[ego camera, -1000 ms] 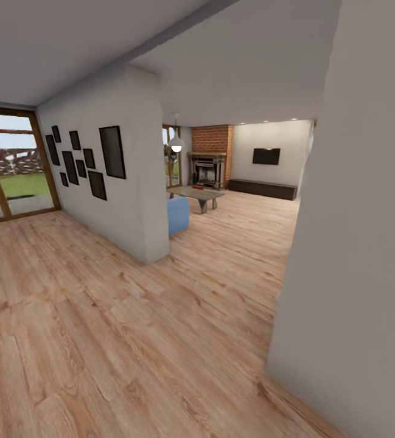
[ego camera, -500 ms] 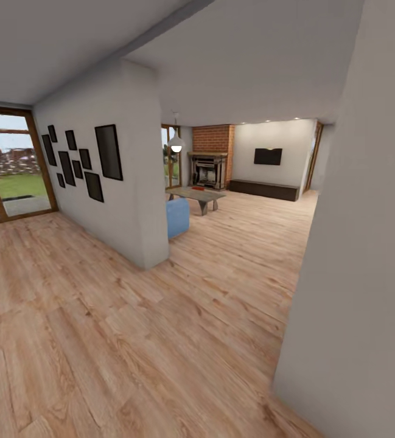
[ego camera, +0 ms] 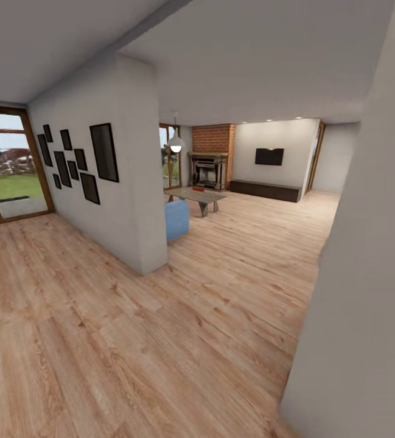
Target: Move the two storage containers from the living room to the garage. In the garage, place one container on the floor and stack the other container on top of it (either order is fine).
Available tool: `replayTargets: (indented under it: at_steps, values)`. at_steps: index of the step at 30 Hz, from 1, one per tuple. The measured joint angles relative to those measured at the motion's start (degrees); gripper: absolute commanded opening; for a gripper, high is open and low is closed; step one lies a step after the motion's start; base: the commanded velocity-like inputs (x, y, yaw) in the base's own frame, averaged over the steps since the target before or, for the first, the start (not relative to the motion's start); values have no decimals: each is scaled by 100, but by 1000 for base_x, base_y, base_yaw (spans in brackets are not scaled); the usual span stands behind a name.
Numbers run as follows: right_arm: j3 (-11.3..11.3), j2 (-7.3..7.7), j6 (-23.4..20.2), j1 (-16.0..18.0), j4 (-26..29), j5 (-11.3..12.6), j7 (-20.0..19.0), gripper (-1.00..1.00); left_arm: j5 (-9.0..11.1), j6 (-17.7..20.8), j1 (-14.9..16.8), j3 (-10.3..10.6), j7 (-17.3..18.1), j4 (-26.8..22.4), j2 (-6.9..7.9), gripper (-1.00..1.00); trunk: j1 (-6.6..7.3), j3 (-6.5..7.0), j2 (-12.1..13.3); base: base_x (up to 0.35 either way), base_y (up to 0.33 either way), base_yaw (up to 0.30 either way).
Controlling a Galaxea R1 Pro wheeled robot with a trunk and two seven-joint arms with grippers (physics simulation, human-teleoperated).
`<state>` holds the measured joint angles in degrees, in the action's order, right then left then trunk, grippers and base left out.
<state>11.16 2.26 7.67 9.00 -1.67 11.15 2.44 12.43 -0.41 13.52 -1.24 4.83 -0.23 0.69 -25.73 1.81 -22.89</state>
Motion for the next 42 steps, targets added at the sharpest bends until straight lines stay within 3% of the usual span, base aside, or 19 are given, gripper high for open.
replayTargets:
  at_steps: [42]
  values:
    - [4,-12,-22,0,0,0,-1,100,0,-7,0,2,0,0,-12,100,0,0,0,329,0,0]
